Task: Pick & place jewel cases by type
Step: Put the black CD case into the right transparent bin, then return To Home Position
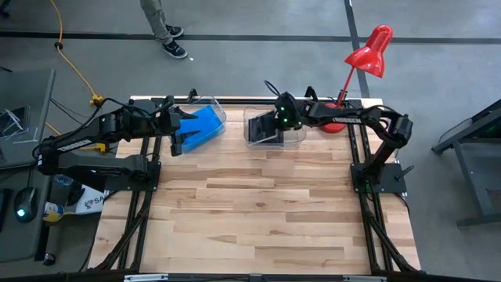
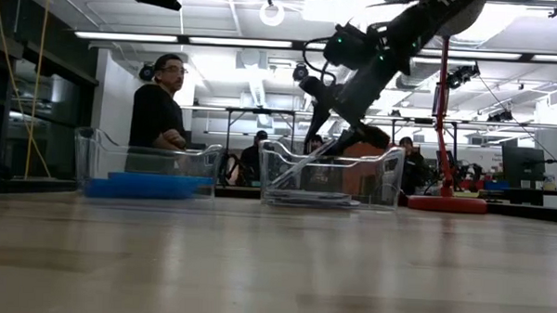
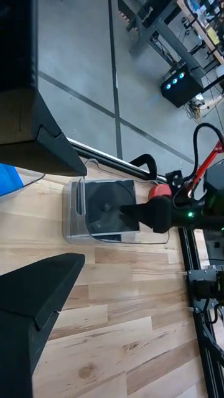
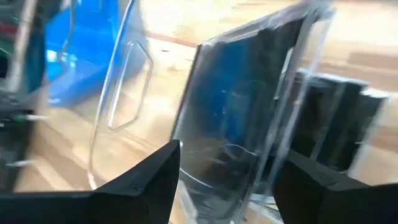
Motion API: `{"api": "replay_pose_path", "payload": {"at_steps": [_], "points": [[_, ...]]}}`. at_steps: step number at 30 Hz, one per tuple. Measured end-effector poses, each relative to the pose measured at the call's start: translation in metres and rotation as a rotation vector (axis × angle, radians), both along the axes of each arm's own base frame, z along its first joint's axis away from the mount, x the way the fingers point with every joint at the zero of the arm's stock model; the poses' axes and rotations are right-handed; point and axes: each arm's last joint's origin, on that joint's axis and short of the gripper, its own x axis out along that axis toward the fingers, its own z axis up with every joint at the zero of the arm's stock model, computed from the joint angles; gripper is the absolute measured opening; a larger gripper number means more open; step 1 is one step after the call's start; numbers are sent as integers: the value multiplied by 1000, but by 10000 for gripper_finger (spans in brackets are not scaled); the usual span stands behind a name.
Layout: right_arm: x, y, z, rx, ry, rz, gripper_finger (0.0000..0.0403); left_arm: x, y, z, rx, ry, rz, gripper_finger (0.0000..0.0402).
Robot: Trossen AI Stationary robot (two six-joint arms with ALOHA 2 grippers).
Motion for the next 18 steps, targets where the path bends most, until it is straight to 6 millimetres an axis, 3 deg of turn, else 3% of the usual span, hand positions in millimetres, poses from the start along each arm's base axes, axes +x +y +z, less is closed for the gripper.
{"api": "replay_pose_path", "payload": {"at_steps": [18], "points": [[-3, -1, 45, -61, 251, 31, 211, 0, 0, 0, 5, 1, 12, 211]]}}
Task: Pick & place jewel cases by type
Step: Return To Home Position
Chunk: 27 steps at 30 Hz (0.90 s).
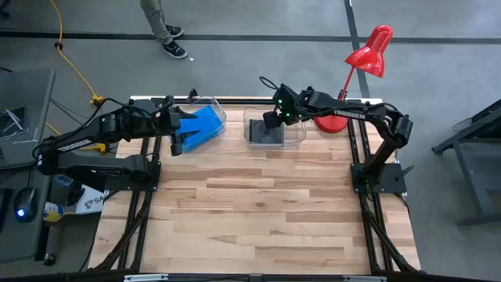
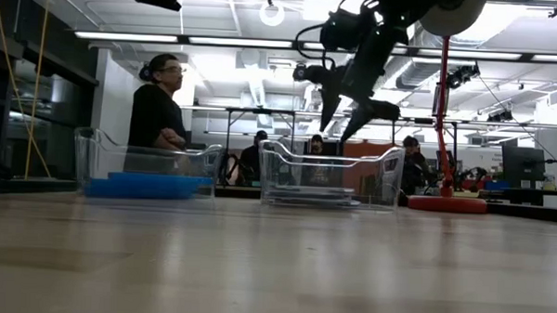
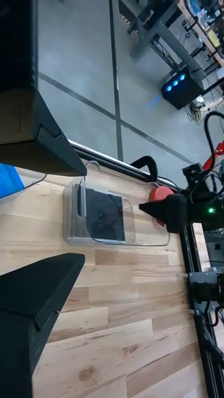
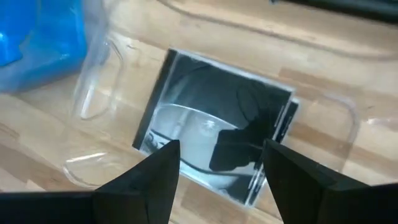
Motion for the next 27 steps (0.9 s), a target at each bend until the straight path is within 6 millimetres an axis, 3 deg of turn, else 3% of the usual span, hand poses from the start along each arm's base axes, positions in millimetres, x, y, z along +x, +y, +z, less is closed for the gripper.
{"api": "replay_pose_path", "payload": {"at_steps": [10, 18, 27], "points": [[18, 11, 44, -126, -72, 83, 211, -1, 0, -2, -3, 18, 3, 211], [35, 35, 96, -300, -184, 229, 211, -2, -1, -1, -11, 12, 6, 211], [23, 71, 158, -501, -408, 374, 211, -24, -5, 6, 23, -55, 47, 211]]}}
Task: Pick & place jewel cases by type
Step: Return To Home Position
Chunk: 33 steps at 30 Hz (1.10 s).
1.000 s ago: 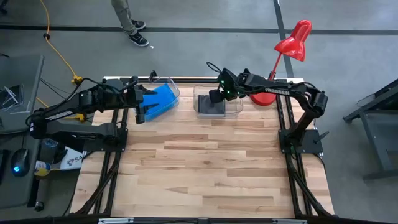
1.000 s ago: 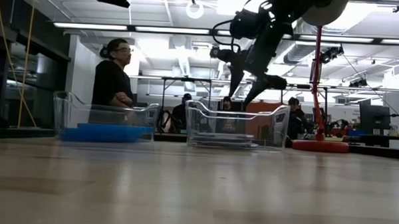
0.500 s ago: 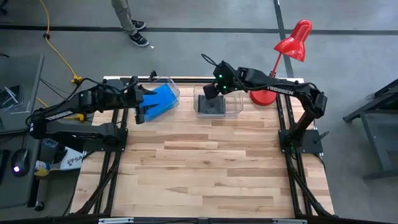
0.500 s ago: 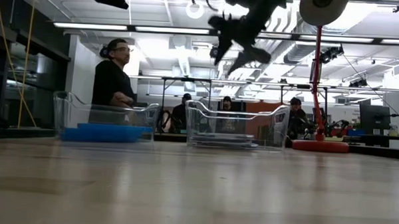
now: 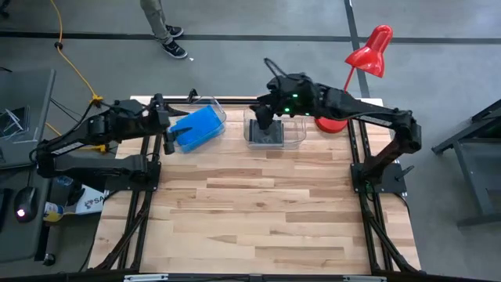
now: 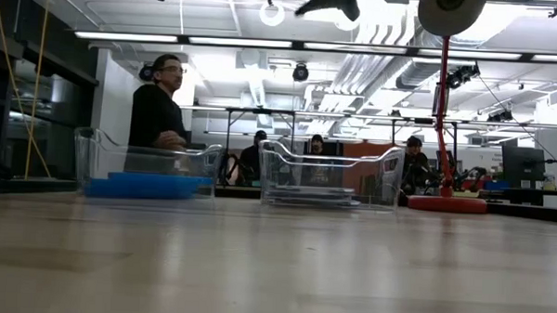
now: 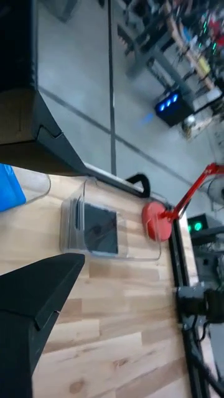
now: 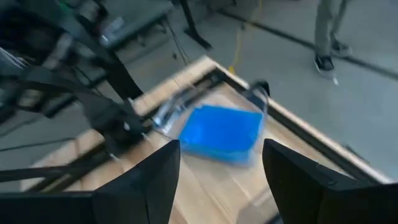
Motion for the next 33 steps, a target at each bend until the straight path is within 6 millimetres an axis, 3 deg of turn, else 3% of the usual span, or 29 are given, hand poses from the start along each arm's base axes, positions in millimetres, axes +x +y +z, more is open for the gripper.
{"api": "replay_pose_path", "payload": {"at_steps": [9, 15, 23, 33], "points": [[-42, 24, 46, -126, -132, 76, 209, -32, -7, 8, 45, -97, 38, 211], [-74, 41, 73, -237, -206, 122, 185, -45, -10, 9, 50, -126, 31, 211], [-118, 62, 94, -304, -249, 190, 113, -60, -15, 7, 47, -151, 31, 211], [-169, 79, 100, -337, -205, 261, 6, -71, -17, 8, 55, -193, 31, 211]]}}
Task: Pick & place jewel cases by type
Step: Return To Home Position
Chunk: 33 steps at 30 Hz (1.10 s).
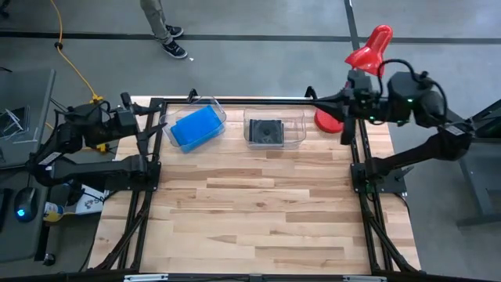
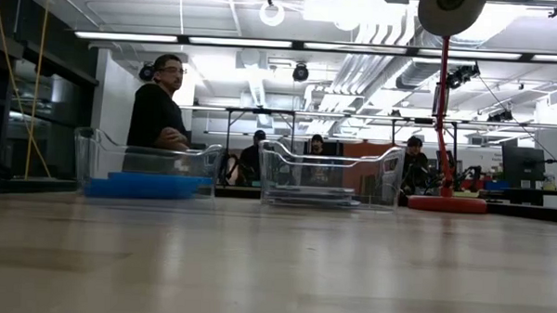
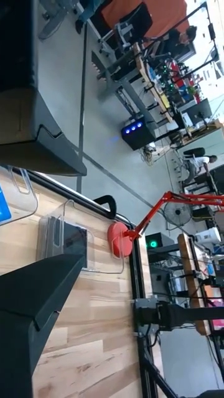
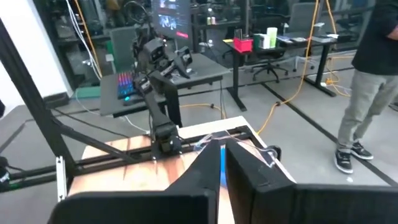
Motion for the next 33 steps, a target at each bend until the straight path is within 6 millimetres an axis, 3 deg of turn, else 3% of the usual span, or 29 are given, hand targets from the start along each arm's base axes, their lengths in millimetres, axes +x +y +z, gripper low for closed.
{"api": "replay_pose_path", "payload": {"at_steps": [10, 15, 23, 30, 33], "points": [[-51, 4, -10, -27, 43, -94, 1, -2, -1, -2, 5, 22, -6, 210], [-75, 5, -47, 6, -38, -107, 0, -7, -2, -4, -3, 15, -2, 182], [-112, 4, -118, 51, -243, -129, 0, -17, -4, -5, 0, -2, 4, 93], [-133, 3, -158, 61, -398, -142, 0, -24, -6, -13, -3, 10, 4, 11], [-137, 3, -172, 63, -454, -136, 0, -26, -7, -22, -3, -8, 4, 6]]}}
